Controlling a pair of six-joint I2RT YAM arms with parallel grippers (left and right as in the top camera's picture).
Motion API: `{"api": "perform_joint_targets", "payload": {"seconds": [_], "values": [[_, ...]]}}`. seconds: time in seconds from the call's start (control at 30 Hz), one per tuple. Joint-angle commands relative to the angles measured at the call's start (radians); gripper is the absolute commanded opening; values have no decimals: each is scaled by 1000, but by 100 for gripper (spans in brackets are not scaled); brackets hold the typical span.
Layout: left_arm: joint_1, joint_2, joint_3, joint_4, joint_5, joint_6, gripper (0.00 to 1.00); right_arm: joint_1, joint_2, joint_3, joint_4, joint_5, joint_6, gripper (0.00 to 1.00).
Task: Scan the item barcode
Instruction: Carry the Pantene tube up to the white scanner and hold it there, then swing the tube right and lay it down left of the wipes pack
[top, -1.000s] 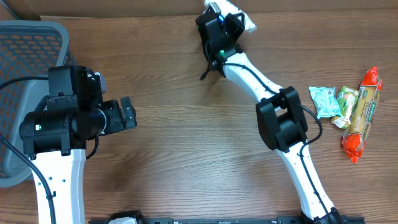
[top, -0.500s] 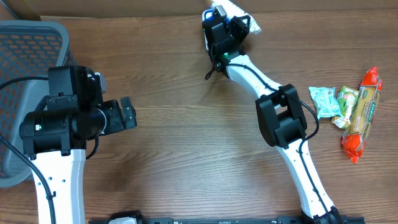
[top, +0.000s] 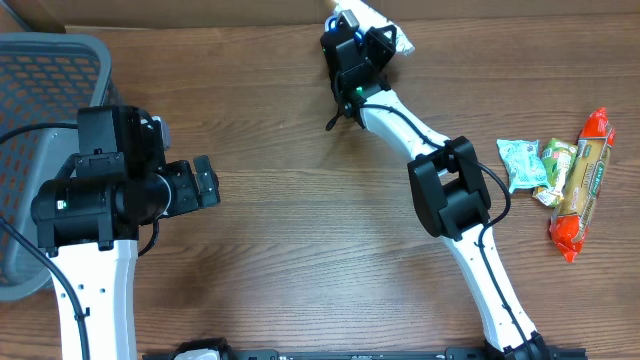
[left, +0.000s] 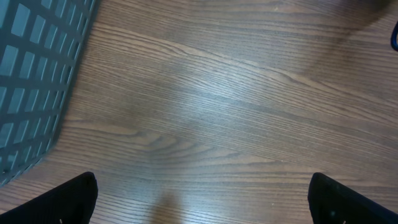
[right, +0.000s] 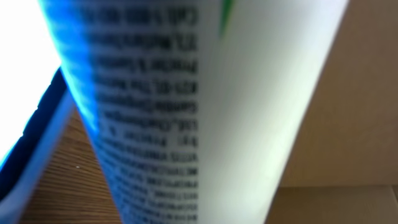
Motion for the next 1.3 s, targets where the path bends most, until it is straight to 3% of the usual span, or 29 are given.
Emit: {"api": "perform_joint_targets", "payload": {"seconds": [0.0, 0.2, 0.43, 0.53, 0.7, 0.83, 1.07, 1.27], "values": [[3, -1, 10, 3, 4, -17, 100, 14, -36, 35, 14, 21, 16, 4], [3, -1, 10, 3, 4, -17, 100, 14, -128, 35, -130, -12, 140, 4], [3, -1, 10, 3, 4, -17, 99, 14, -354, 35, -504, -219, 391, 4], [3, -1, 10, 3, 4, -17, 99, 13, -474, 35, -715, -389, 550, 4], [3, -1, 10, 3, 4, -17, 100, -58, -665, 35, -1106, -879, 855, 4], [3, -1, 10, 3, 4, -17, 100, -190, -711, 35, -1306, -1104, 950, 4], [3, -1, 10, 3, 4, -17, 99, -428, -702, -127, -1376, -1127, 1226, 4], [3, -1, 10, 3, 4, -17, 99, -568, -702, -496, -1167, -1127, 1353, 4]]}}
